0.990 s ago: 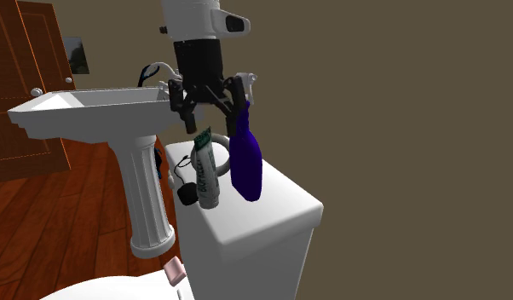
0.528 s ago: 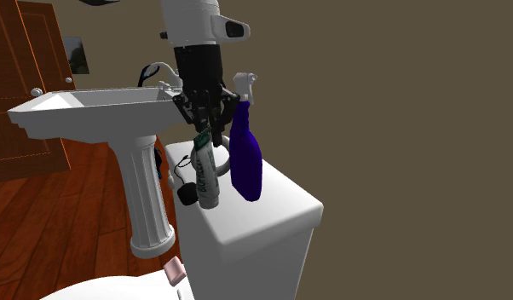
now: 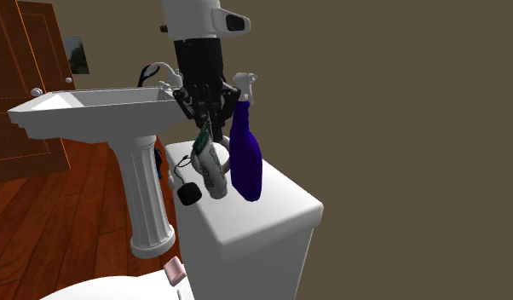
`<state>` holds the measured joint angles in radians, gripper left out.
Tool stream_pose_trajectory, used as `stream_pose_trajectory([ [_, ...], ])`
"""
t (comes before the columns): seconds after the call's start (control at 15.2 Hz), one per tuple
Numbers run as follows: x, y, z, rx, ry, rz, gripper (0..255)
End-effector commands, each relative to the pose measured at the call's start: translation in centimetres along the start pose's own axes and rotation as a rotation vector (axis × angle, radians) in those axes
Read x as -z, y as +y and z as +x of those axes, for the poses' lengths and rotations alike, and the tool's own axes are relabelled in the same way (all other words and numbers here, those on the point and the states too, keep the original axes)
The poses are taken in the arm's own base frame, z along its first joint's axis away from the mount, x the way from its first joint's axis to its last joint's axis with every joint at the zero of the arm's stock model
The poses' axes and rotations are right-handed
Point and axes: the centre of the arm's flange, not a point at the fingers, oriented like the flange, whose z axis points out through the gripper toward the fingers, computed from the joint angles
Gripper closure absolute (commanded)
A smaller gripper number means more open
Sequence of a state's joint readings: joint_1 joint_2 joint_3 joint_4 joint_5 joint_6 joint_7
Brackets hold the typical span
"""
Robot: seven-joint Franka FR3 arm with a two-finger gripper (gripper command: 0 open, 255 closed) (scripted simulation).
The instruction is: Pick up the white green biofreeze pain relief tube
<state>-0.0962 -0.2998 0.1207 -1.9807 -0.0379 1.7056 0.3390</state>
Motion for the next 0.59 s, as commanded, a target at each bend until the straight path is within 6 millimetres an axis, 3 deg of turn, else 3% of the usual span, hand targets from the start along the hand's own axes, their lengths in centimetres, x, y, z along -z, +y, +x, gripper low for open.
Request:
stream_pose_trajectory([
  [0.0, 1.1, 0.0, 0.0, 0.000, 0.000, 0.000, 255],
  [0.53, 5.3, 0.3, 0.2, 0.000, 0.000, 0.000, 255],
])
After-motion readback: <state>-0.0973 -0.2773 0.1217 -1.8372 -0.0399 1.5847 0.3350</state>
